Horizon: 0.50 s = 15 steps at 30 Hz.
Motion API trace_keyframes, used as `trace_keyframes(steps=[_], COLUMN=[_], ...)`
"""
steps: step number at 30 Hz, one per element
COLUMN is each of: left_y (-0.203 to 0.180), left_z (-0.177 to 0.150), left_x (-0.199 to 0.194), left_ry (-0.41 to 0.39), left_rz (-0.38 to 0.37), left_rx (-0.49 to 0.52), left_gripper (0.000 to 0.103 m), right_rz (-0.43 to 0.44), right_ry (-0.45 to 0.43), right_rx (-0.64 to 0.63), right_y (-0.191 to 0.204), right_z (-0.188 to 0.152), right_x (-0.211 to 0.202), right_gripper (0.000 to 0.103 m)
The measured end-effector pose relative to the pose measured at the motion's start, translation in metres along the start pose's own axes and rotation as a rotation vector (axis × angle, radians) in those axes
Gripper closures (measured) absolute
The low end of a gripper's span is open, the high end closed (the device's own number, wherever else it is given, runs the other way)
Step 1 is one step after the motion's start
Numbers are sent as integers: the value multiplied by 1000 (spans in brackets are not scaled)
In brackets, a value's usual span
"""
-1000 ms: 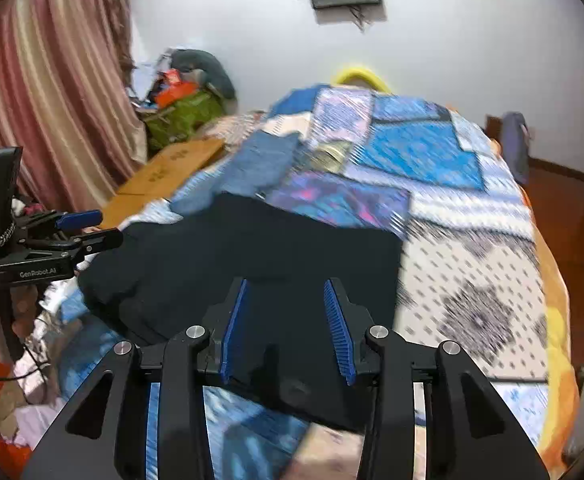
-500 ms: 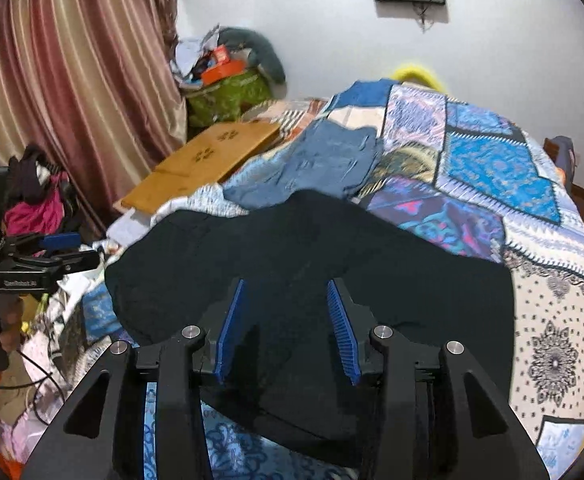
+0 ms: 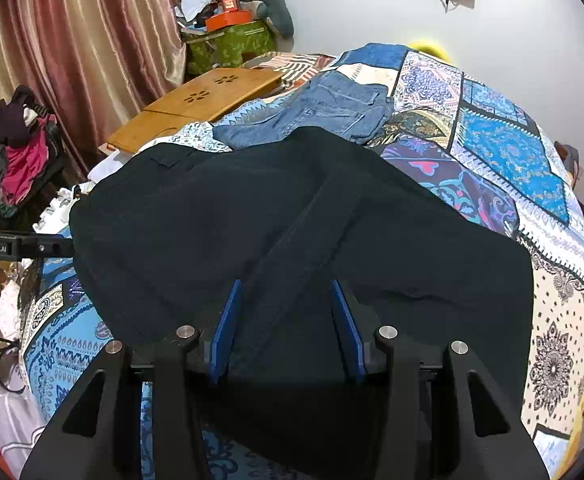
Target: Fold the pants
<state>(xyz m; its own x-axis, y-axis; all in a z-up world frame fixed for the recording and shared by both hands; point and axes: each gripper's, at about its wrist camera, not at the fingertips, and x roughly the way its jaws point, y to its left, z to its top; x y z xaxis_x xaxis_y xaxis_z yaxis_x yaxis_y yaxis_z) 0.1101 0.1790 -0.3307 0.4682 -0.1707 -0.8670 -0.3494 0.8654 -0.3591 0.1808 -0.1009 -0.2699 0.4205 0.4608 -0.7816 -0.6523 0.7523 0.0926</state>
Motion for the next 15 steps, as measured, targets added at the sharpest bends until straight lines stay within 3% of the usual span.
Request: trace_keyframes(steps=[6,9,15], left_y=[9,15,14], left_z=[9,16,29], left_x=[1,11,30], left_ry=[-7,32,51], left_rz=[-130,-157,-181], left_rx=[-76,-130,-189], left_gripper=[18,18,2], right_rz=[10,12,19], right_ry=[-1,-2,-3], right_rx=[8,9,14], right_y=[0,0,0], right_z=[1,1,1], right_x=[2,2,2], right_gripper=[60,60,59])
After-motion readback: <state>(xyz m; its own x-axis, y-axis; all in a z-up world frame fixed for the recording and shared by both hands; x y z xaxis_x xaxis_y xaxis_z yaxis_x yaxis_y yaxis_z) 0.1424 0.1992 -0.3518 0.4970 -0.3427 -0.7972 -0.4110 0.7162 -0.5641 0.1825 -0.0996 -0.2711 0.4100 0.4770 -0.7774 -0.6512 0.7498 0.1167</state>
